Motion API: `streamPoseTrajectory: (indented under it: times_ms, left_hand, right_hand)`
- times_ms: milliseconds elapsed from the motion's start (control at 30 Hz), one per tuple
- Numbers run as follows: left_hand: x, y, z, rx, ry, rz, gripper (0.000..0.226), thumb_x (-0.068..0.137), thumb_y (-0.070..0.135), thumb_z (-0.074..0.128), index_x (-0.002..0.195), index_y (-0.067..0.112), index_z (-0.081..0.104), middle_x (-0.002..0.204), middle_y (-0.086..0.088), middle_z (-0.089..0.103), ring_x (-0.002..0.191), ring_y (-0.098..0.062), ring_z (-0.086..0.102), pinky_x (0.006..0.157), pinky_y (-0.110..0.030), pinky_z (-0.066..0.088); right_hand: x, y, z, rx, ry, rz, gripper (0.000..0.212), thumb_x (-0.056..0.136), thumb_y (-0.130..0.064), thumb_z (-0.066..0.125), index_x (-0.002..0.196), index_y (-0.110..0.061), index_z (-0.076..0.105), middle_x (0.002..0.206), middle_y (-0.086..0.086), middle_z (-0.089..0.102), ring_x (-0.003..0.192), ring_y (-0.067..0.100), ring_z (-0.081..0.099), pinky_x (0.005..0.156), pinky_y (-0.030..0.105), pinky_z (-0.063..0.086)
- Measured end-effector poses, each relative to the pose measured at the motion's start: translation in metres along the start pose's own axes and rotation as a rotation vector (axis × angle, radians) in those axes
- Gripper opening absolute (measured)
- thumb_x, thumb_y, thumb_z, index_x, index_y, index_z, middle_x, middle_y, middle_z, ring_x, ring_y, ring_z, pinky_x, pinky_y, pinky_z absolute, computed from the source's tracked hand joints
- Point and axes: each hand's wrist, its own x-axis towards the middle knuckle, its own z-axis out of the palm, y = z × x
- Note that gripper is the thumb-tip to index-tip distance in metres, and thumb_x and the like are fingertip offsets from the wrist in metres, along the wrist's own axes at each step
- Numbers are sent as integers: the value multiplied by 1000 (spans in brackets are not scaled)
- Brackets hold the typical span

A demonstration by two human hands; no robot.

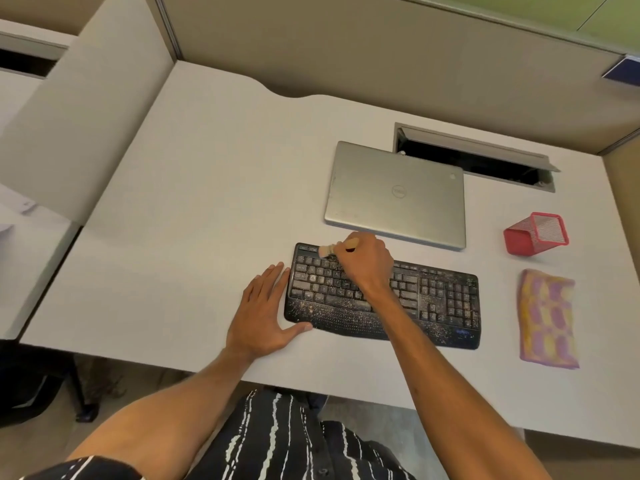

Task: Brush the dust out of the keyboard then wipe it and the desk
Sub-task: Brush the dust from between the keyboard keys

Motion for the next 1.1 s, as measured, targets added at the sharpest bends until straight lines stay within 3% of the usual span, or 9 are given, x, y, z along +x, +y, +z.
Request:
streamPoseTrajectory:
  times_ms: [133, 300, 500, 667, 867, 1100]
  left_hand:
    - [0, 0, 0, -1, -5, -1, 124, 87, 94, 57, 176, 19, 15, 184, 1, 10, 171, -18, 5, 137, -52, 18]
    - [0, -1, 0, -17, -7, -9, 122, 88, 93, 57, 176, 21, 15, 184, 2, 10, 171, -17, 6, 137, -52, 18]
    - [-1, 0, 0, -13, 12, -5, 122, 88, 93, 59, 176, 19, 18, 184, 1, 12, 170, -18, 9, 136, -52, 19]
    - [-1, 0, -1, -14, 4, -6, 122, 88, 93, 58, 176, 20, 18, 184, 1, 13, 170, -18, 9, 136, -52, 20]
    - [-1, 1, -1, -6, 4, -5, 121, 88, 93, 58, 176, 19, 19, 184, 1, 13, 170, -18, 10, 136, -52, 19]
    - [-1, 1, -1, -10, -12, -15, 121, 88, 93, 57, 176, 21, 15, 184, 2, 10, 170, -18, 8, 136, -52, 19]
  right_hand:
    - [2, 2, -5, 24, 84, 12, 25, 96, -43, 65, 78, -27, 71, 58, -15, 60, 53, 2, 55, 51, 20, 37]
    - [-1, -5, 2, 87, 24, -26, 25, 99, -46, 63, 86, -27, 74, 66, -14, 67, 54, 3, 57, 50, 21, 37]
    - [-1, -11, 8, 63, 8, 15, 26, 93, -41, 66, 74, -25, 70, 57, -13, 63, 53, 3, 57, 50, 20, 35]
    - [1, -9, 12, 76, 22, 20, 27, 98, -45, 63, 83, -25, 72, 64, -13, 65, 56, 5, 60, 52, 22, 43]
    - [7, -9, 6, 59, -38, 22, 25, 91, -39, 65, 74, -23, 72, 59, -10, 65, 55, 6, 59, 53, 22, 38]
    - [5, -15, 13, 76, -102, -31, 22, 97, -44, 63, 90, -26, 74, 70, -14, 70, 61, 7, 64, 54, 23, 45]
